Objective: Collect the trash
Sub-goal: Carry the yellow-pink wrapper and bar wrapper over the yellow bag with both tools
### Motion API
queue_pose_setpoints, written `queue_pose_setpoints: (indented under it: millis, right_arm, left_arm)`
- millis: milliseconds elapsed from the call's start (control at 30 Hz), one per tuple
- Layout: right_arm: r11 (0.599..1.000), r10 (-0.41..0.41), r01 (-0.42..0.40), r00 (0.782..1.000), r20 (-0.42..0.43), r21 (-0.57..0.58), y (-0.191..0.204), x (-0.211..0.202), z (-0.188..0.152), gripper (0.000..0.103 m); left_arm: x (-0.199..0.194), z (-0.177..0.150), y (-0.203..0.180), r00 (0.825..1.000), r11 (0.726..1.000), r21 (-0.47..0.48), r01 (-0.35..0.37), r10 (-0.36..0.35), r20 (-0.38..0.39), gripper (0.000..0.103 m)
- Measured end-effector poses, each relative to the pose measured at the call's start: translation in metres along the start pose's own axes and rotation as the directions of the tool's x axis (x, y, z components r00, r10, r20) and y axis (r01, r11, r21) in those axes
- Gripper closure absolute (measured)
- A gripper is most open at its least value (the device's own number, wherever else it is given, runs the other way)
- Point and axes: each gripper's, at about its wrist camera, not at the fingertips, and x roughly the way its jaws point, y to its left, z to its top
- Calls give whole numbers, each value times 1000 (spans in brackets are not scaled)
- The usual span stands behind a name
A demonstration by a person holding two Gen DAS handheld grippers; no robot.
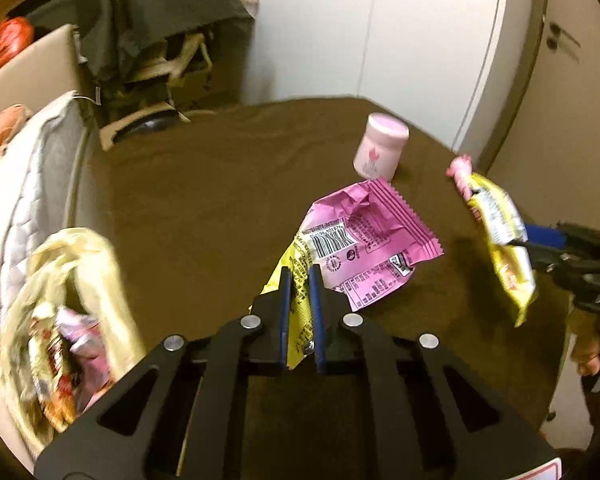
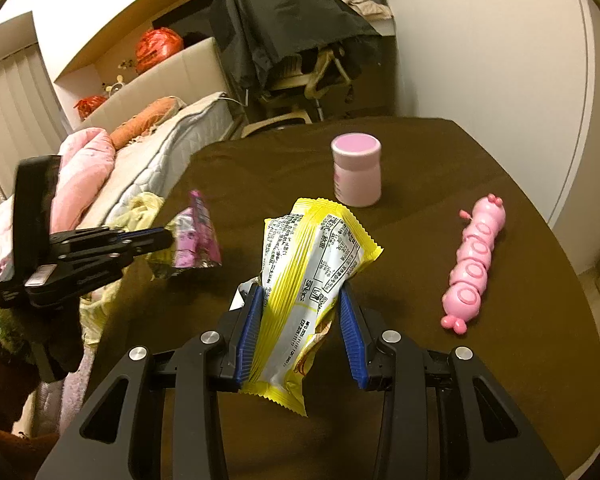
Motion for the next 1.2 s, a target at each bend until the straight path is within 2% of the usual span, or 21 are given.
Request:
queue_pose_setpoints:
  millis: [233, 533, 667, 867, 1033, 1200]
  right_arm:
    - [996, 23, -18, 998, 54, -92, 40, -17, 17, 67]
    - [975, 100, -81, 991, 85, -205, 108, -18, 42, 67]
    - [960, 141, -122, 988, 57, -253, 142, -4, 50, 67]
    - [924, 196, -181, 981, 10, -337, 195, 21, 55, 67]
    - [887, 251, -253, 966, -56, -386, 234, 55, 57, 67]
    - [863, 299, -343, 938, -174, -371, 253, 110, 51, 67]
  left_arm:
    - [-57, -4, 8, 996, 998, -42, -46, 49, 70, 94]
    - [-118, -26, 57, 981, 979, -168, -112, 136, 139, 93]
    - [-136, -44, 86, 973, 961, -233, -151, 186, 139, 93]
    - [-151, -76, 137, 967, 919, -353, -177, 229, 112, 93]
    - [-151, -94, 175, 975, 889, -430, -153, 206, 79, 92]
    - [-123, -105, 197, 984, 876, -460, -145, 175, 22, 92]
